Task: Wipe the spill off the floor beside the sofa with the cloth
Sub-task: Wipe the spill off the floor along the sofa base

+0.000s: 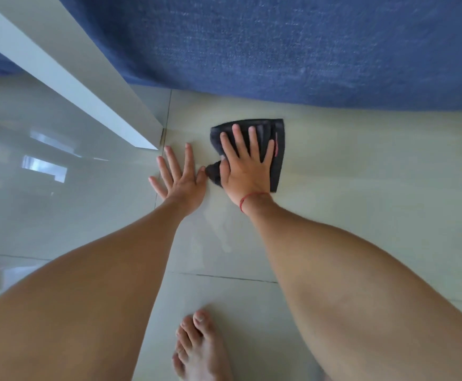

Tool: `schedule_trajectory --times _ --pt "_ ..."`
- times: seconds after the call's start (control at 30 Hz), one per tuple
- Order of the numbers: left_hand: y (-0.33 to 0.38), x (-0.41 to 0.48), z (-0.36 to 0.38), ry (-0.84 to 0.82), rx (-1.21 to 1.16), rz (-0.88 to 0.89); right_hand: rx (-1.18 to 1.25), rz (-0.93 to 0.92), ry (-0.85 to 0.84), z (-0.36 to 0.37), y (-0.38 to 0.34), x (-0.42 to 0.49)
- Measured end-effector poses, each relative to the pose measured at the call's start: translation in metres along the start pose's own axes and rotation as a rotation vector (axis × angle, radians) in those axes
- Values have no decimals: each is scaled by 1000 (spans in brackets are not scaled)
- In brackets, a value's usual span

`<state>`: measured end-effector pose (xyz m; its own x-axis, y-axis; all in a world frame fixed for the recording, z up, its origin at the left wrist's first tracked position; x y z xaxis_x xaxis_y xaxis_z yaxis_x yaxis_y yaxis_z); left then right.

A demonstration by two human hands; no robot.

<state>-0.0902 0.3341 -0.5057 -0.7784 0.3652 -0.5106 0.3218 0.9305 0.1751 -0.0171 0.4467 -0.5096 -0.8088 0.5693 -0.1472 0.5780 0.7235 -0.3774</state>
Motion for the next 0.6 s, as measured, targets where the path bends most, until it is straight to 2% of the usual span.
schedule_trajectory --times 0.1,0.2,0.3,0.47,0.53,0.6 --pt "-10 -9 -5 111 -90 69 -15 -178 -81 -3 17 -31" --pt "-19 -19 -8 216 -127 -53 -50 -309 -101 -21 67 -51" --pt "-16 -17 -3 130 -159 -212 -39 -89 -9 -40 111 -59" --pt "-16 -10 3 101 -134 -240 9 304 128 -36 101 -22" --pt "-17 -10 3 92 -131 -237 26 373 138 -26 76 1" --pt "-19 -7 2 73 -150 -230 16 318 101 -16 46 17"
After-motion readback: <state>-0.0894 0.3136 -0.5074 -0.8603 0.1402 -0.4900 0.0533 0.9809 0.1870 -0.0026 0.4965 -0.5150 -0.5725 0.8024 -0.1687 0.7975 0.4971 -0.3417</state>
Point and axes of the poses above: each hand's wrist, its own x-axis towards the middle knuckle, its own z-axis out of the palm, y = z × x, the point moved 1 cm from there along x, towards the middle knuckle, and after that the axes turned 7 degrees about x, right-handed, at the moved point
